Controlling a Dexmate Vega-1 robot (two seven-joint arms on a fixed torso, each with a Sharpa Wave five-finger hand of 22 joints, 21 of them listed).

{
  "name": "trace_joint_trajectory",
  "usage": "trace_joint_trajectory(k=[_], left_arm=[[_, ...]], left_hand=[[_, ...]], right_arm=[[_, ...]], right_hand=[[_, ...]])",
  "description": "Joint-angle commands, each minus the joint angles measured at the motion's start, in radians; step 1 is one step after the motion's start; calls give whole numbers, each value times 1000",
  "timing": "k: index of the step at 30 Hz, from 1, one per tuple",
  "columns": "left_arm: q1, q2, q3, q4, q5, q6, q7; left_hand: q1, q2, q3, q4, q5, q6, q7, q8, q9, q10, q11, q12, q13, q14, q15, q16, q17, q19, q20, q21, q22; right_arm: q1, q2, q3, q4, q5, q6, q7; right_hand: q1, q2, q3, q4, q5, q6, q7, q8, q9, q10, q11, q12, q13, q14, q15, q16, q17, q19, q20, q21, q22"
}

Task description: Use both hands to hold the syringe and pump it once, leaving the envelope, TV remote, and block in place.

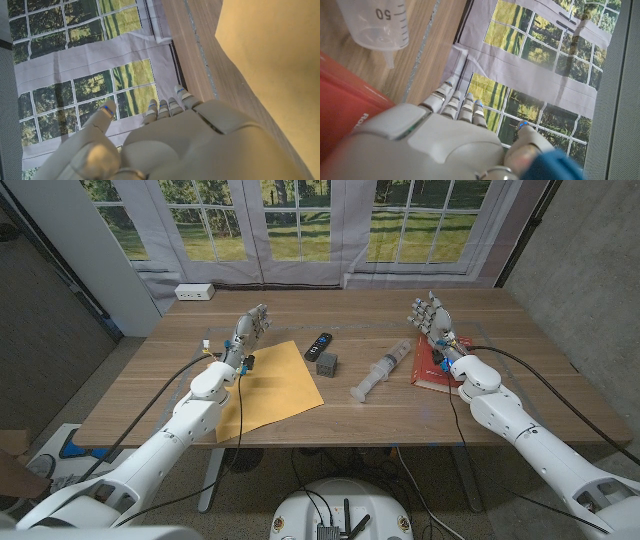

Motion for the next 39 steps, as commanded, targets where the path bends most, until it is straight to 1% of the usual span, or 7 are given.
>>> trace_joint_trajectory(k=[1,10,14,21,31,34,39], left_arm=[[52,35,-18,-97,27,19,73],[75,50,-22,-140,29,49,98],[81,58,-21,-159,33,63,106],[88,60,-20,-184,37,87,127],[101,54,-23,-207,53,98,173],[109,59,-27,-226,56,111,190],[119,68,-30,-256,64,137,215]], left_hand=[[8,60,5,-8,3,6,3,5,4,5,0,8,5,7,-1,4,5,11,-9,0,4],[10,61,5,-15,2,8,2,5,4,8,-3,7,5,11,1,3,5,13,-7,-2,4],[11,60,4,-18,2,9,1,4,4,9,-2,7,5,12,1,3,5,14,-7,-3,4],[12,60,4,-24,1,10,-2,4,4,11,-2,7,5,16,0,3,5,14,-3,-4,4],[14,61,3,-31,1,13,-3,4,4,15,-4,7,5,20,0,3,5,16,-1,-6,4],[14,61,3,-33,1,15,-2,4,4,18,-4,7,5,23,1,4,5,17,-1,-7,4],[15,62,3,-36,1,17,-2,5,4,21,-4,7,5,25,3,4,5,18,-2,-7,5]], right_arm=[[10,-25,-12,-13,-35,24,25],[5,-79,-27,-73,-123,8,-7],[4,-107,-37,-101,-186,11,-26],[13,-140,-49,-116,-267,30,-32],[68,-174,-76,-90,-376,70,-3],[90,-176,-94,-67,-425,92,2],[121,-193,-120,-49,-511,109,7]], right_hand=[[16,17,9,-4,6,8,-9,10,4,14,-5,8,3,11,-21,6,-2,16,-9,6,3],[37,10,19,-26,8,42,-15,20,4,31,-2,13,3,26,-24,7,-16,29,-13,11,2],[52,6,24,-43,7,52,-29,20,4,43,-3,16,4,43,-29,12,-25,41,-15,13,3],[65,8,29,-59,5,44,-50,13,4,50,-5,16,4,52,-32,16,-30,49,-17,14,3],[82,10,35,-79,0,43,-76,12,4,57,-8,16,5,60,-34,19,-36,54,-15,14,3],[95,11,40,-93,-4,41,-103,10,5,57,-11,15,6,57,-33,18,-40,51,-12,11,3],[106,14,45,-106,-7,36,-126,7,5,53,-15,12,6,53,-34,17,-42,45,-6,8,3]])
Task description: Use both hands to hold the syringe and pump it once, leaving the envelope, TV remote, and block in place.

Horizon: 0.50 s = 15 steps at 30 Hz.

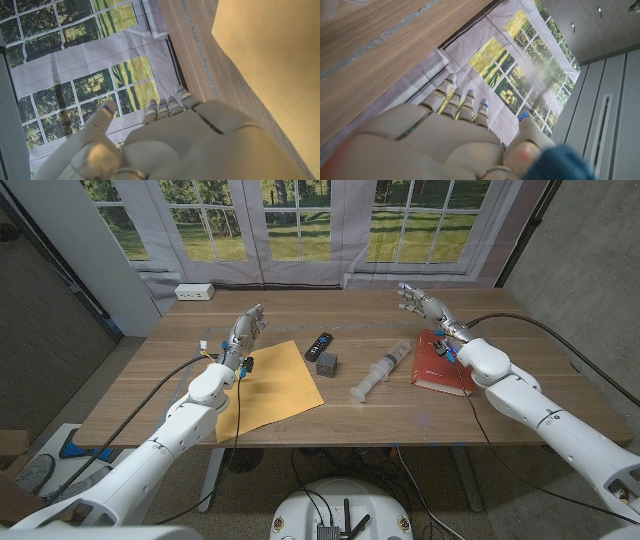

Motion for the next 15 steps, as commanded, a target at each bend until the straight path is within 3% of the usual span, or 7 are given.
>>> trace_joint_trajectory(k=[1,15], left_arm=[[23,13,-8,-61,18,47,60],[34,12,-8,-89,30,83,103]], left_hand=[[12,58,2,-5,1,5,3,5,5,9,2,8,5,2,0,5,5,9,-3,-3,5],[14,62,1,-12,0,10,2,5,5,16,-2,8,5,9,-1,4,6,13,-5,-5,5]], right_arm=[[70,-45,-53,37,-179,45,23],[118,-126,-79,30,-315,59,76]], right_hand=[[22,-4,6,-16,-6,-2,-24,-1,5,0,-7,1,1,0,-32,5,0,0,-3,0,3],[76,-1,30,-72,-24,-3,-53,0,6,-16,-26,-3,3,-11,-30,1,-12,-10,14,-2,4]])
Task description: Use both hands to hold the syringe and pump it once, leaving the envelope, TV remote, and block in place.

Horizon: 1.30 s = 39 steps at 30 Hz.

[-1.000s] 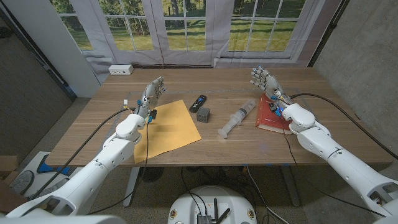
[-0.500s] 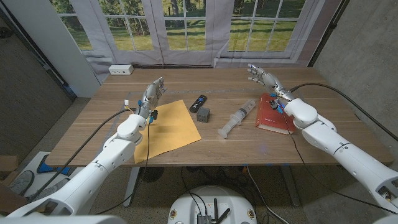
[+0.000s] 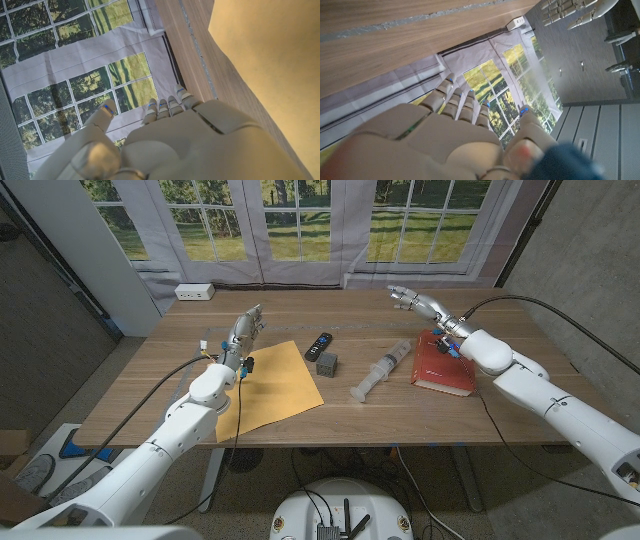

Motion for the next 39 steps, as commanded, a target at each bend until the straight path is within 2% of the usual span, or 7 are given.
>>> trace_joint_trajectory(k=[1,6,12,18,24,33,39], left_arm=[[11,1,-2,-32,10,33,40],[10,4,-3,-39,10,45,44],[10,5,-4,-43,8,57,51],[14,1,-5,-42,6,62,59],[18,0,-7,-42,5,62,64],[23,0,-7,-45,3,66,68],[30,0,-7,-51,3,69,74]], left_hand=[[10,58,2,-5,0,6,4,5,5,8,5,7,5,0,1,4,6,13,-5,-5,5],[10,59,2,-7,0,7,3,4,5,10,5,7,5,2,1,4,6,14,-6,-6,5],[10,60,2,-8,0,10,3,5,5,12,3,7,5,5,2,4,7,14,-6,-6,5],[9,61,3,-7,1,13,1,5,5,15,3,7,5,5,2,4,7,16,-7,-7,5],[8,62,4,-7,1,14,1,5,6,17,4,7,6,7,1,4,8,17,-8,-7,5],[7,62,5,-7,1,16,-1,5,6,19,5,7,6,8,1,4,8,18,-7,-7,6],[5,63,6,-6,1,18,-1,5,6,19,5,6,6,9,1,4,9,19,-7,-8,6]], right_arm=[[41,-68,-24,-5,-132,10,33],[61,-108,-34,-25,-192,5,65],[92,-127,-47,-27,-232,18,106],[144,-158,-69,-47,-297,16,185],[190,-178,-89,-58,-351,28,254],[226,-203,-103,-96,-424,25,329],[243,-217,-111,-138,-467,7,388]], right_hand=[[30,-1,10,-21,-10,0,-21,-1,6,-2,-11,-4,3,-8,-35,1,-3,0,5,-2,4],[49,-2,18,-40,-15,0,-32,0,7,-5,-15,-4,3,-7,-37,2,-7,1,6,-1,4],[72,-3,27,-65,-19,-9,-42,-3,7,-14,-20,-6,4,-11,-39,2,-10,1,11,-1,4],[111,-4,42,-105,-21,-41,-47,-9,8,-48,-27,-11,5,-41,-37,-4,-15,-23,42,-6,5],[129,-7,48,-120,-18,-59,-49,-10,9,-67,-32,-12,5,-64,-29,-9,-18,-38,55,-7,6],[168,-9,63,-138,-7,-87,-50,-9,10,-86,-39,-10,5,-82,-20,-9,-22,-53,62,-7,7],[221,-24,81,-147,10,-117,-49,-6,11,-116,-25,-10,7,-103,9,-9,-27,-64,80,-5,6]])
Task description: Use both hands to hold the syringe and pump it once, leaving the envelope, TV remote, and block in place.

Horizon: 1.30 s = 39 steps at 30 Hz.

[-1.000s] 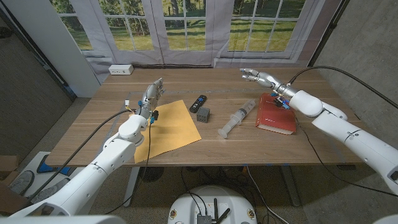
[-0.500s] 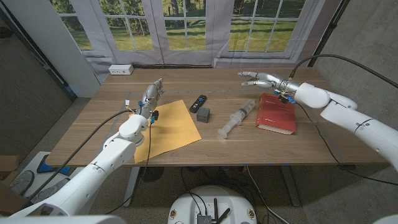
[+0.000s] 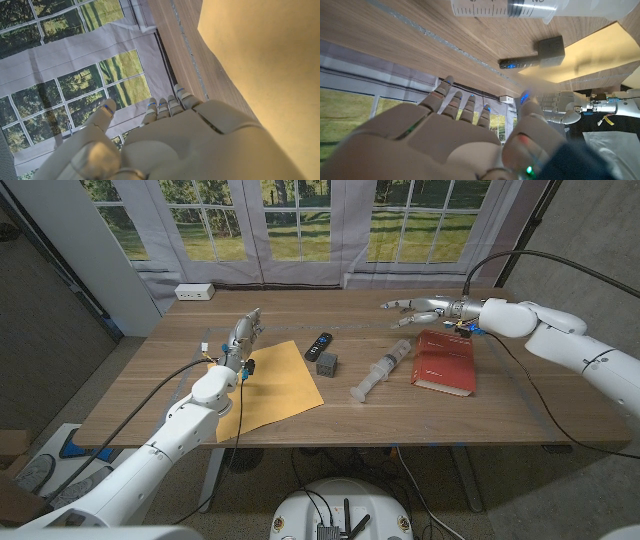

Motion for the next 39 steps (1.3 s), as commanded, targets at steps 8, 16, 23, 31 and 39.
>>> trace_joint_trajectory(k=[8,16,23,31,39], left_arm=[[17,-1,-1,-13,-6,4,7],[31,2,-2,-27,-9,11,15],[49,2,-6,-42,-13,16,28],[67,3,-9,-58,-19,21,36],[89,1,-12,-78,-20,21,54]], left_hand=[[3,64,4,-2,1,9,-2,5,1,5,0,6,6,6,-2,4,5,8,-6,-1,6],[1,66,6,0,1,12,-2,5,1,7,1,5,6,5,-2,3,6,9,-6,-1,6],[-2,66,8,4,2,18,-3,7,2,8,0,5,6,6,-3,3,6,9,-5,-2,6],[-4,67,9,7,2,20,-3,7,2,9,0,5,6,7,-2,4,7,9,-6,-2,6],[-7,67,11,11,2,23,-5,7,2,12,0,5,6,9,-2,4,7,12,-6,-2,6]], right_arm=[[70,-39,-33,-104,-171,-34,163],[124,-19,-65,-108,-246,-12,232],[160,-3,-94,-103,-315,22,268],[191,11,-137,-112,-477,55,267],[198,20,-147,-99,-533,87,237]], right_hand=[[86,-35,24,-8,28,-61,-3,5,7,-46,19,2,6,-40,35,-1,-2,-15,31,1,1],[138,-69,32,-8,30,-110,-2,6,10,-85,24,2,9,-65,53,0,-2,-24,57,1,0],[183,-106,35,-6,17,-142,-2,12,13,-116,32,3,12,-91,75,-1,-1,-42,88,-2,0],[220,-128,40,-6,5,-167,-2,14,15,-135,49,5,15,-109,88,0,-1,-50,111,-2,-1],[240,-147,41,-6,-5,-181,-2,16,17,-145,51,7,17,-108,92,4,0,-39,116,3,-1]])
